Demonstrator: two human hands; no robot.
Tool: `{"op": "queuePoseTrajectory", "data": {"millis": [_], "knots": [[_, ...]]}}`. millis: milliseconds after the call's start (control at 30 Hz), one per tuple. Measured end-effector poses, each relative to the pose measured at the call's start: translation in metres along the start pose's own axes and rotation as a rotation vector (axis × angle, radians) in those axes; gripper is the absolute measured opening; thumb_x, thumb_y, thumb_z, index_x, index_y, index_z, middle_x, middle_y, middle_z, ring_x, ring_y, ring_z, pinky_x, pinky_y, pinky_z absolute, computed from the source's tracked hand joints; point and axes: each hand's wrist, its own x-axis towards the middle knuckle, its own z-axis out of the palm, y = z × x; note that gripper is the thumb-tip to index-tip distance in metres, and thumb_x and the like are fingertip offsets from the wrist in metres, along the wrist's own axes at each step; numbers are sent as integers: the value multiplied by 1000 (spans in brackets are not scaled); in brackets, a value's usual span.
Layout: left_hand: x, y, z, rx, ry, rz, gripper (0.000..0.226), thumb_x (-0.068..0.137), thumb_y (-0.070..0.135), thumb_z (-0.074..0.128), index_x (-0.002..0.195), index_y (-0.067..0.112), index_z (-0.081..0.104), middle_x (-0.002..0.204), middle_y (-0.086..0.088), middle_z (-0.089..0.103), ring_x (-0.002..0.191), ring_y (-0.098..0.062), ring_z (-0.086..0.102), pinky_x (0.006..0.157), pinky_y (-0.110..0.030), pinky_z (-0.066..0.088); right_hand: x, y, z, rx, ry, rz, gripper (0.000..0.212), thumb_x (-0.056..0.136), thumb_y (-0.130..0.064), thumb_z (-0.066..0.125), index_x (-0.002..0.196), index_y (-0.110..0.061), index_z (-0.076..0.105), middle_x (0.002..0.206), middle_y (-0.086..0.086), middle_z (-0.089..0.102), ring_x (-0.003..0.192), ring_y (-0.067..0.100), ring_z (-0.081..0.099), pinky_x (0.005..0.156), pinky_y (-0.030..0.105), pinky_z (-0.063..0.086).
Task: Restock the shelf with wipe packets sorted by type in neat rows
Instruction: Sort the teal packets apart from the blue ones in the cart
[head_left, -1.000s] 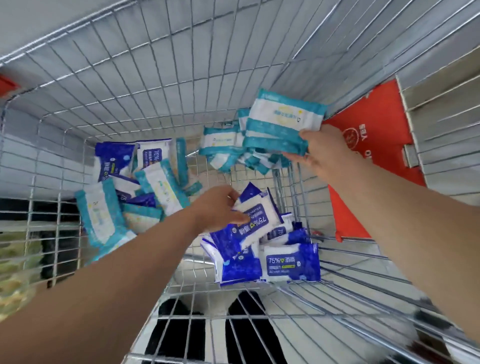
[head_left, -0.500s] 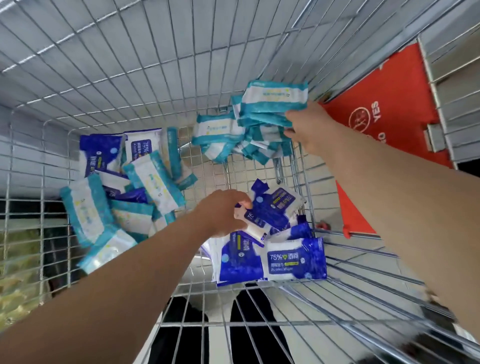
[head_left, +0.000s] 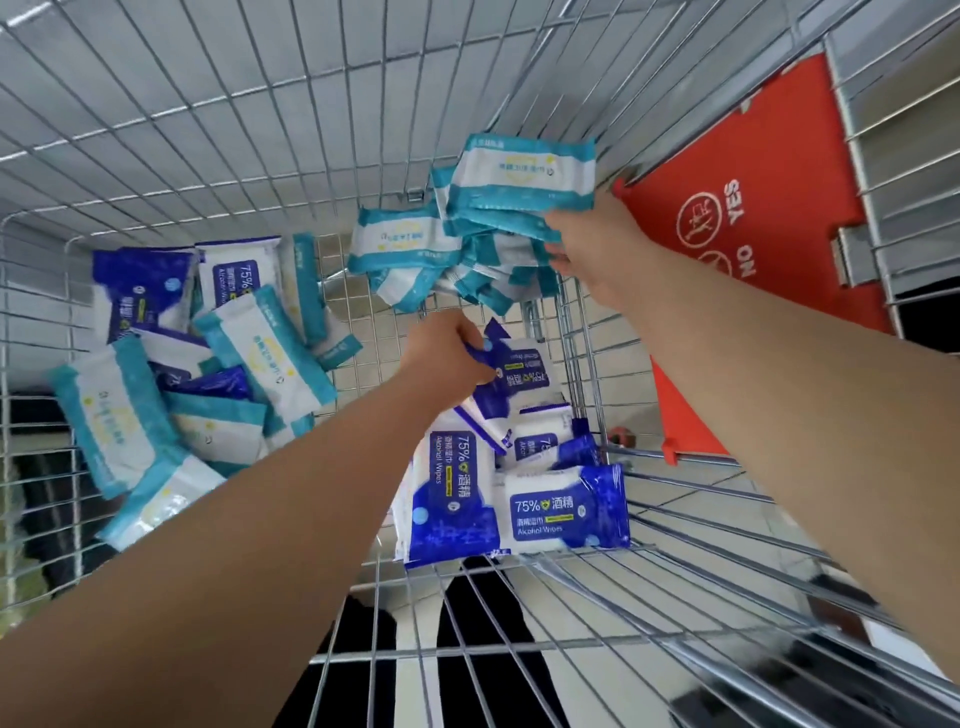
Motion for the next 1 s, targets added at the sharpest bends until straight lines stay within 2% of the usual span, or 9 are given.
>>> {"op": "queuePoseTrajectory", "data": {"millis": [67, 200, 333, 433, 567, 733, 833, 900, 1000], "knots": [[-7, -1, -12, -97, -44, -15, 29, 69, 10, 84, 86, 15, 61, 88, 0, 61, 69, -17, 53, 53, -21, 42, 0, 5, -1, -29, -2, -14, 29, 85, -13, 52, 112, -18, 62, 107, 5, 69, 98, 24, 66, 87, 45, 56], [-35, -2, -33, -313, -267, -32, 27, 71, 1, 80, 88, 14, 64, 103, -8, 69, 78, -20, 62, 77, -33, 54, -7, 4, -2, -97, 8, -4, 26, 87, -16, 56, 110, -9, 63, 97, 9, 67, 84, 24, 68, 79, 45, 59], [-54, -13, -19, 83, -402, 165, 23, 74, 10, 79, 92, 21, 68, 99, 7, 65, 83, -8, 61, 78, -23, 47, -8, -1, -4, -11, 17, 93, 23, 94, 1, 47, 115, 1, 56, 69, 8, 52, 37, 7, 49, 39, 19, 43], [-57, -26, 3, 381, -345, 297, 22, 75, 16, 76, 94, 24, 68, 108, 4, 64, 99, -15, 58, 86, -28, 46, -3, -2, -6, 51, 36, 69, 20, 90, 9, 46, 105, -3, 54, 70, 6, 48, 48, 9, 48, 43, 19, 43], [-54, -26, 4, 482, -264, 421, 21, 75, 33, 77, 93, 28, 68, 106, 5, 61, 101, -16, 52, 93, -35, 43, -9, 8, -9, 70, -3, 79, 19, 91, 3, 49, 102, -11, 55, 73, 4, 52, 58, 11, 50, 49, 18, 48], [-49, -24, -40, 462, -110, 329, 24, 91, 37, 59, 111, 26, 65, 121, 4, 61, 113, -20, 55, 98, -41, 44, -29, 13, -10, -536, 39, -137, 9, 88, -13, 50, 84, -10, 58, 74, 6, 53, 68, 21, 50, 51, 25, 38], [-52, -33, -83, 531, 8, 274, 24, 94, 36, 54, 114, 28, 62, 124, 4, 61, 112, -21, 57, 97, -41, 47, -54, 7, 2, -786, -12, -323, 30, 91, -13, 47, 61, -15, 41, 64, 1, 42, 70, 23, 48, 51, 28, 30], [-56, -44, -113, 602, 70, 203, 25, 95, 37, 50, 116, 31, 61, 126, 3, 60, 114, -22, 55, 96, -37, 46, -69, -1, 22, -896, -81, -425, 24, 94, -18, 46, 71, -14, 52, 76, 5, 55, 82, 27, 56, 59, 31, 38], [-61, -66, -156, 725, 158, 70, 26, 94, 36, 50, 118, 31, 60, 124, -2, 60, 115, -26, 54, 91, -34, 44, -81, -13, 64, -987, -144, -501, 26, 97, -23, 45, 115, -13, 61, 115, 10, 64, 105, 28, 58, 81, 36, 47]]}}
